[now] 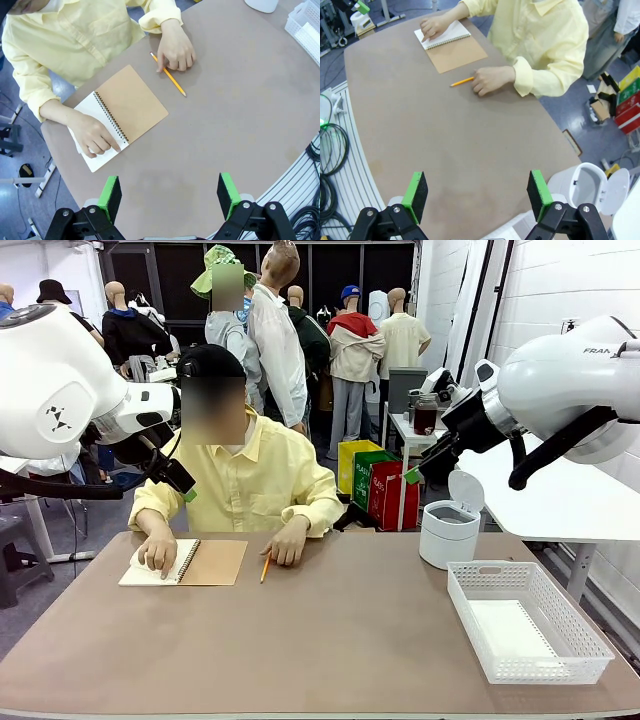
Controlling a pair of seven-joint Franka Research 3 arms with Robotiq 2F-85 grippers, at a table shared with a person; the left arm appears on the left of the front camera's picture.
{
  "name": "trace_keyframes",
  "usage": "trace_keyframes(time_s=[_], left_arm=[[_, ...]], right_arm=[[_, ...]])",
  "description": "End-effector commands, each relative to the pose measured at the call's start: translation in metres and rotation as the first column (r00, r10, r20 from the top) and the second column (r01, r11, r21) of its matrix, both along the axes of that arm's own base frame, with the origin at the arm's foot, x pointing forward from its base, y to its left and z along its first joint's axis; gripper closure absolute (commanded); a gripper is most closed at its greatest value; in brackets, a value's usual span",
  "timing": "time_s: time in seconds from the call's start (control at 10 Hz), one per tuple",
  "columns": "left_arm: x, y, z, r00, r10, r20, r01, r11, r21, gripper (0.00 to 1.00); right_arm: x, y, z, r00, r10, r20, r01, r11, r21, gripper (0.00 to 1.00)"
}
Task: Sort the paper based on its condition.
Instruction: If a person hands you a paper, place it in the Organizing basket , and if it's crumpled, put it in the Trash can.
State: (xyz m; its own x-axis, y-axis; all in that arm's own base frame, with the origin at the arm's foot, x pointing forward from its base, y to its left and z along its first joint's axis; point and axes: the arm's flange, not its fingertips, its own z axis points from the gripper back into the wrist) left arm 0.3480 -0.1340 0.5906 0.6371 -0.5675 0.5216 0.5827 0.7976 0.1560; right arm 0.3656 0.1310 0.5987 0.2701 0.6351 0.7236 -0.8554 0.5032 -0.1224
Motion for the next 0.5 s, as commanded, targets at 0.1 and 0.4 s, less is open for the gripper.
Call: trace_keyframes(time_s=[0.1, 0.4], left_arm=[[0.0001, 0.0007, 0.0007, 1.0, 0.004, -0.001, -0.004, 1.0, -0.002, 0.0], [0.0001, 0.0007, 0.0007, 1.0, 0.004, -0.001, -0.004, 1.0, -0.002, 0.0]], right_arm=[[0.0002, 0.0008, -0.001, 1.0, 0.002, -0.001, -0.002, 1.0, -0.001, 0.0], [0.0002, 0.0008, -0.001, 1.0, 0.002, -0.001, -0.002, 1.0, -0.001, 0.0]])
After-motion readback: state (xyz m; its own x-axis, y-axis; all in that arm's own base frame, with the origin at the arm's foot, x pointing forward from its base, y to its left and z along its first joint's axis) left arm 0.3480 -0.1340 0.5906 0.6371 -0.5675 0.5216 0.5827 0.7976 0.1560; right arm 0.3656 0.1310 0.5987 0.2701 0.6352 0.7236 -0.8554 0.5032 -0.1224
